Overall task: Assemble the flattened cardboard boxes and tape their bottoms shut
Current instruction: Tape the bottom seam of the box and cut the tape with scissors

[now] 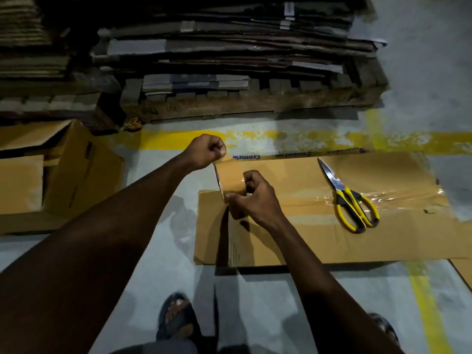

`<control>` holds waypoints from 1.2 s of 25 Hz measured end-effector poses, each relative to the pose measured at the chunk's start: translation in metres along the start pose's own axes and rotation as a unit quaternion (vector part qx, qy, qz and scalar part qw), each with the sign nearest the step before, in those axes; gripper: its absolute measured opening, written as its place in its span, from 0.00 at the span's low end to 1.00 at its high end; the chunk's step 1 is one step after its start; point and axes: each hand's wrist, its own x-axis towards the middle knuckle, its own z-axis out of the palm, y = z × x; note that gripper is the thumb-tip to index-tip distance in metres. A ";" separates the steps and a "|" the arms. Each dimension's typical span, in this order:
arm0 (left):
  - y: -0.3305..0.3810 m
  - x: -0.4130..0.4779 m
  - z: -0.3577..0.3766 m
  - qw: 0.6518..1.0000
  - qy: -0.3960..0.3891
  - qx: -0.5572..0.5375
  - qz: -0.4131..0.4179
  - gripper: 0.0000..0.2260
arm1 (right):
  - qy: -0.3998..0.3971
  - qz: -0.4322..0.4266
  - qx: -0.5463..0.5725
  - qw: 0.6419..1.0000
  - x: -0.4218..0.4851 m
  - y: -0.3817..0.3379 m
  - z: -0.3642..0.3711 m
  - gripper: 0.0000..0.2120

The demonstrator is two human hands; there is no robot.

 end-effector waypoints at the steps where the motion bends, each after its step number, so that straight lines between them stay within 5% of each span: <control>1: -0.001 0.012 0.003 0.999 -0.015 0.032 0.020 0.08 | 0.002 0.002 0.028 1.000 0.005 0.003 0.000 0.14; 7: -0.009 0.068 0.009 0.977 -0.071 0.196 0.053 0.09 | -0.002 0.090 0.153 0.984 -0.003 0.012 0.014 0.05; 10: -0.017 0.078 0.028 0.962 -0.122 0.239 0.058 0.06 | -0.033 0.080 0.157 0.984 -0.007 0.024 0.027 0.10; 21: -0.028 0.091 0.044 0.964 -0.135 0.221 0.056 0.08 | -0.015 0.089 0.175 0.980 0.001 0.034 0.027 0.18; 26: -0.033 0.093 0.047 0.947 -0.173 0.272 0.013 0.15 | -0.023 0.088 0.173 0.981 -0.001 0.038 0.028 0.13; 28: -0.032 0.092 0.044 0.946 -0.150 0.288 0.006 0.22 | -0.029 0.081 0.168 0.982 -0.006 0.039 0.030 0.14; 30: -0.029 0.090 0.043 0.964 -0.104 0.243 0.018 0.15 | -0.029 0.074 0.175 0.981 -0.009 0.040 0.031 0.15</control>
